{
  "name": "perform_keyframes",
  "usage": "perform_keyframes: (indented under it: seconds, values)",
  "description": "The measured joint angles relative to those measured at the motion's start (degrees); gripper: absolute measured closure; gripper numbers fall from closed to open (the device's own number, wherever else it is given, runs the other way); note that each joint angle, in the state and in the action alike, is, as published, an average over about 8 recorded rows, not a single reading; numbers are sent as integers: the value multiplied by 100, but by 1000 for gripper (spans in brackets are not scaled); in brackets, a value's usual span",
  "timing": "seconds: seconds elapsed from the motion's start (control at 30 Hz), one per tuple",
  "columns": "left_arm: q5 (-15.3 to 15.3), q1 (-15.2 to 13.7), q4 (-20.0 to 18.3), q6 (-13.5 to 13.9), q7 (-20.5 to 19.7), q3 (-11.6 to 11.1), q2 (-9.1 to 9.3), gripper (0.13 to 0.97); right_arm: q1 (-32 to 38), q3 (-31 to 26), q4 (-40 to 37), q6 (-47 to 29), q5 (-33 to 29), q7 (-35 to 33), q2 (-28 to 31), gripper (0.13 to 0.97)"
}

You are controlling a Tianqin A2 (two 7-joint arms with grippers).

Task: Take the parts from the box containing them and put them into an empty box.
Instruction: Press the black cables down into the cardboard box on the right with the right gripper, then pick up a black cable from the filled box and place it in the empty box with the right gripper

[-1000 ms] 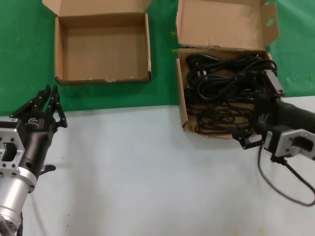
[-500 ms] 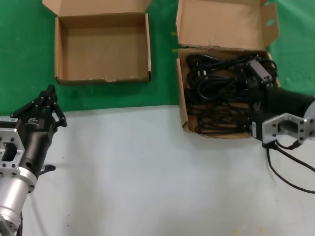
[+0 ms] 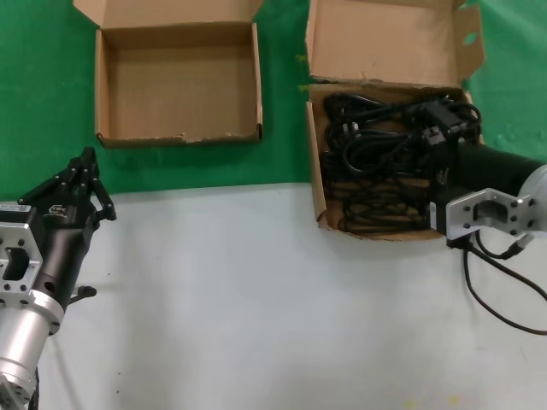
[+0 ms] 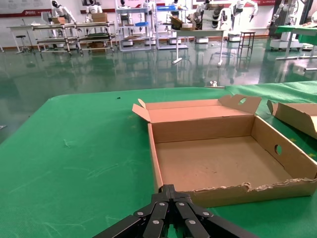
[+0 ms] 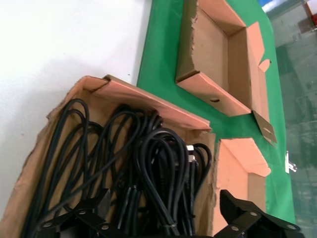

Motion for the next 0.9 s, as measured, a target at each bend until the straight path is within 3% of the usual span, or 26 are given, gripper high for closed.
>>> perform_keyframes:
  seconds: [0.13,0.4,0.53,0.8,0.9]
  values:
    - [0,0,0,0,0,0,0,952,10,-35,-89,21,5,-66,-63,304]
    - [0,0,0,0,0,0,0,952,80,-95,-264,45,31,-172,-170,488]
    - [0,0,0,0,0,0,0,952,117,-105,-323,36,10,-180,-208,488]
    - [0,0,0,0,0,0,0,952,139,-92,-365,32,-70,-155,-264,698]
    - [1,0,0,0,-1,0,0,952,135,-81,-369,34,-91,-142,-276,735]
